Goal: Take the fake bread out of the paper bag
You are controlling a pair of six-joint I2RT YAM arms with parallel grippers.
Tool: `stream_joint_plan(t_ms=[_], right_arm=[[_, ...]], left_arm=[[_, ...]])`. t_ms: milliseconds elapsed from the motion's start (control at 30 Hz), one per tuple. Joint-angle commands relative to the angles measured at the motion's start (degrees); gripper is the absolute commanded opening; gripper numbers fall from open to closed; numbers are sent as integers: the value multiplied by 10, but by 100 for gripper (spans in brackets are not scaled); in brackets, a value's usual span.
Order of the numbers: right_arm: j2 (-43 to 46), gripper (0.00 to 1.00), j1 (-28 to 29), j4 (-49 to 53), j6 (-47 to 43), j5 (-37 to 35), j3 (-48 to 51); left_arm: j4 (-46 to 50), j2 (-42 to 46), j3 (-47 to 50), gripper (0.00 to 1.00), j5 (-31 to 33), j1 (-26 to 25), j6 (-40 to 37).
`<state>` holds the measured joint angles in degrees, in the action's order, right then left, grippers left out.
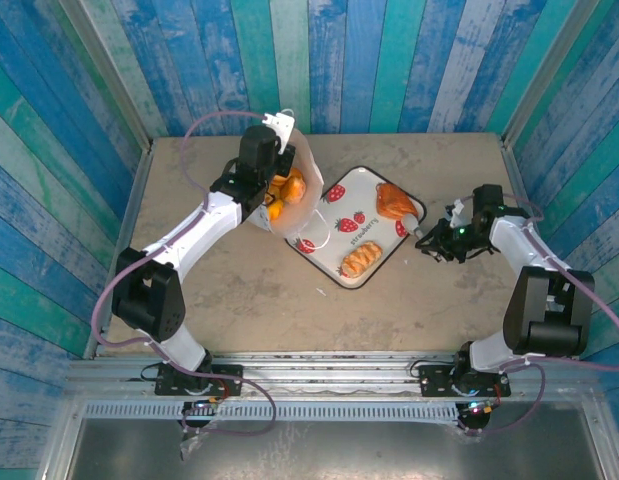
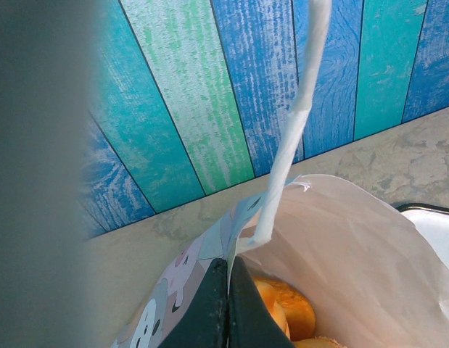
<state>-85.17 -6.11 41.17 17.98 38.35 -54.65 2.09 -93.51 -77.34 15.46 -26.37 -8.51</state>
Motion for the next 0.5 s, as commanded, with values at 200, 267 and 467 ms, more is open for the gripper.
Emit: stream_joint_plan(t_ms=[200,267,467], right_arm=[[77,25,5,42,2,10,-25],[104,26,20,54,9,14,-36],[164,29,114,96,40,-34,-117]], left_arm=[[-20,23,4,0,-8,0,-5],[-19,23,5,0,-7,0,-5],[-20,22,3,0,-11,0,-3]])
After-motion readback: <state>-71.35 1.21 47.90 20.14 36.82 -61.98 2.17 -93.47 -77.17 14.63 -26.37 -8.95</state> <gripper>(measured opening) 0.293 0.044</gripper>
